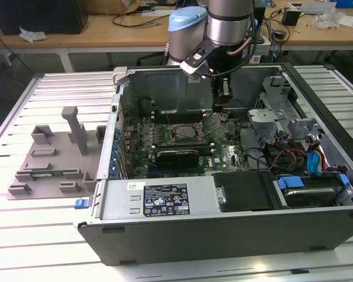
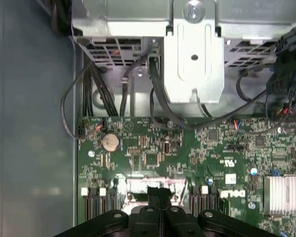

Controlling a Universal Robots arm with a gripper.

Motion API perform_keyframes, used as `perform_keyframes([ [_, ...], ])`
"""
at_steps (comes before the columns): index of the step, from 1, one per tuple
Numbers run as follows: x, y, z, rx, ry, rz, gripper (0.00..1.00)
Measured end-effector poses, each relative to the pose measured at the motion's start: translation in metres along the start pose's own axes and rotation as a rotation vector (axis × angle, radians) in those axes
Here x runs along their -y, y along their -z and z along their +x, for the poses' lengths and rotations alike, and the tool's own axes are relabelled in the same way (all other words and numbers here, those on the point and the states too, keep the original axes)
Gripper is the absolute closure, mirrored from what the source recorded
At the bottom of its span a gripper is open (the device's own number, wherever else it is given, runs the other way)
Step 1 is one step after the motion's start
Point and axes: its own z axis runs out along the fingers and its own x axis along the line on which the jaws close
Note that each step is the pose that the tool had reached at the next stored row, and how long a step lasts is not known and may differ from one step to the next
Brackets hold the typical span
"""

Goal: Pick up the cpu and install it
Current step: 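Close the cpu cover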

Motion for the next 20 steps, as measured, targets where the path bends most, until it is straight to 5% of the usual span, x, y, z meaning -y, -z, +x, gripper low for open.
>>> perform_keyframes([
  [9,-0.0212,-0.0085,0.0000,0.0002,0.000,0.0008,0.89],
  [20,-0.0273,-0.0304,0.0005,0.0001,0.000,0.0092,0.89],
])
